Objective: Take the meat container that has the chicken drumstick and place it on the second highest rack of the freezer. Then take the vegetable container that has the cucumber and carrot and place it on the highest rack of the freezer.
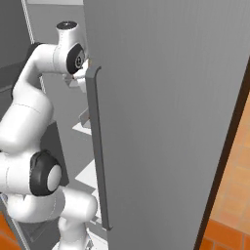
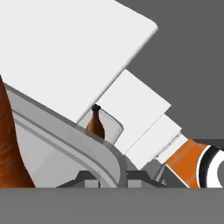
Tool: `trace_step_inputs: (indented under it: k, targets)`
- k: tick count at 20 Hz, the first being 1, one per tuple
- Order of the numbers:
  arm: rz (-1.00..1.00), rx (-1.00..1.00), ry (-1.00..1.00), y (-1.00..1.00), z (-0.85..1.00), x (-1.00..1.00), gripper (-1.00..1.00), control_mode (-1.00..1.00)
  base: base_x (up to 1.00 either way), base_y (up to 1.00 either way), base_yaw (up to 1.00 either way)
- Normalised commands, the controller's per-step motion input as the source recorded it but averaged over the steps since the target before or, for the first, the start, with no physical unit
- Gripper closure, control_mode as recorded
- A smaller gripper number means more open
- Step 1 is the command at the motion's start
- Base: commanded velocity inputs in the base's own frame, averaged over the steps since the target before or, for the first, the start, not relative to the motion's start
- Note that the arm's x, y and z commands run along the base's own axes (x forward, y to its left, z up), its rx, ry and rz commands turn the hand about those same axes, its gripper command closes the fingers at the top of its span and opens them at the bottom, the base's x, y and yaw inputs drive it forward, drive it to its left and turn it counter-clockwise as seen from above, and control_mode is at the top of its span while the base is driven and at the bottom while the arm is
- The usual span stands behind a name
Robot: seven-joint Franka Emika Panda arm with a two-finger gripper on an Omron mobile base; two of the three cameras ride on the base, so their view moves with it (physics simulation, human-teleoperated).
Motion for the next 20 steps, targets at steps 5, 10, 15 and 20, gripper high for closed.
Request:
trace_step_inputs:
  k: [5, 10, 15, 20]
  targets:
    - [-0.04, 0.0, 0.0, 0.0, 0.0, 0.82, 1.0, -1.0, 0.0, 0.0, 0.0]
    - [-0.13, 0.0, 0.03, -0.01, 0.0, 0.89, 1.0, -1.0, 0.0, 0.0, 0.0]
    - [-0.29, 0.0, 0.1, -0.04, 0.0, 0.43, 1.0, -1.0, 0.0, 0.0, 0.0]
    - [-0.43, 0.0, 0.02, -0.05, -0.29, 0.16, 1.0, -1.0, 0.0, 0.0, 0.0]
